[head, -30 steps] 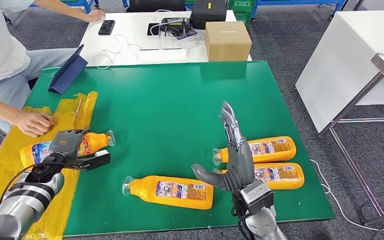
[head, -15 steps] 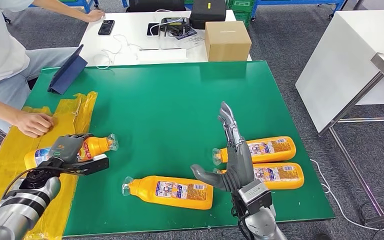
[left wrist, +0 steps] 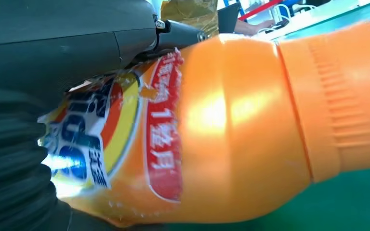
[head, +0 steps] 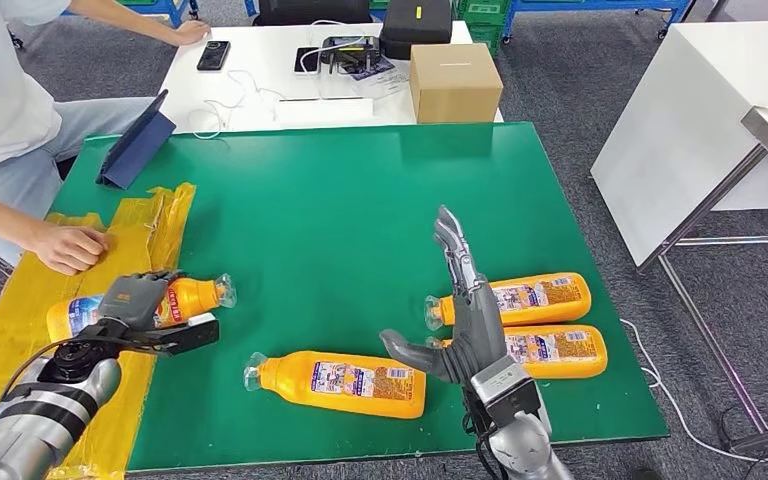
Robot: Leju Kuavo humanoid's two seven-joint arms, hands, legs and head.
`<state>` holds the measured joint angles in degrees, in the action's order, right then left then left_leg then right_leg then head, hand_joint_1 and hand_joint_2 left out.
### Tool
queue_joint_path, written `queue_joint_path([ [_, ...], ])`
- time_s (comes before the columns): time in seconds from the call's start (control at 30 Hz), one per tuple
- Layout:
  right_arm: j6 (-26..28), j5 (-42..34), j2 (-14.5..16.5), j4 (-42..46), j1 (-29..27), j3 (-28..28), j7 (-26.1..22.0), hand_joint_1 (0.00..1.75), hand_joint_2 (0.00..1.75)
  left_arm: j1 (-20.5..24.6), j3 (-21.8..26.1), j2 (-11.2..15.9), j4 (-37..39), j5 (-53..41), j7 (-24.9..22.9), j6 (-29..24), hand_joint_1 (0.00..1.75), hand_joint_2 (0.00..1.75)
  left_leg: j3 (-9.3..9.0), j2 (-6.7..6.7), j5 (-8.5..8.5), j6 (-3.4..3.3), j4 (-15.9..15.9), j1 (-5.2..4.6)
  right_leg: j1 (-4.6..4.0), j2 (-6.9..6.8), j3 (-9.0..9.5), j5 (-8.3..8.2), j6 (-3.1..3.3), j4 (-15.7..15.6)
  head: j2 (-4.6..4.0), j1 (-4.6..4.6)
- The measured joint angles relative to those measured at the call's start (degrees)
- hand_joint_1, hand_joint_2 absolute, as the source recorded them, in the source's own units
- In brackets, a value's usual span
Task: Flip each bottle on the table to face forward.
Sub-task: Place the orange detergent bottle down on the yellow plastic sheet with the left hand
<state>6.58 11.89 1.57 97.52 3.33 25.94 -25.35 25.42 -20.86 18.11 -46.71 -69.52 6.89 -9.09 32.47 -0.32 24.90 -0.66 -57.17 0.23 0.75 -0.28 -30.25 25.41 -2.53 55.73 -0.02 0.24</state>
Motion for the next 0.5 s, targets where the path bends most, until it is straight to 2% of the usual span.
queue_joint_path([
  [0.5,-0.29,1.54,0.0,-0.57,-0.05,0.0,1.04,0.0,1.75,0.88,-3.27,-0.69,1.37,-3.66,-4.66,-2.14,0.0,1.75,-0.21,-0.14,-0.07,0.04,0.02,0.0,0.0,-0.08,0.13,0.01,0.02,0.0,0.0,-0.01],
])
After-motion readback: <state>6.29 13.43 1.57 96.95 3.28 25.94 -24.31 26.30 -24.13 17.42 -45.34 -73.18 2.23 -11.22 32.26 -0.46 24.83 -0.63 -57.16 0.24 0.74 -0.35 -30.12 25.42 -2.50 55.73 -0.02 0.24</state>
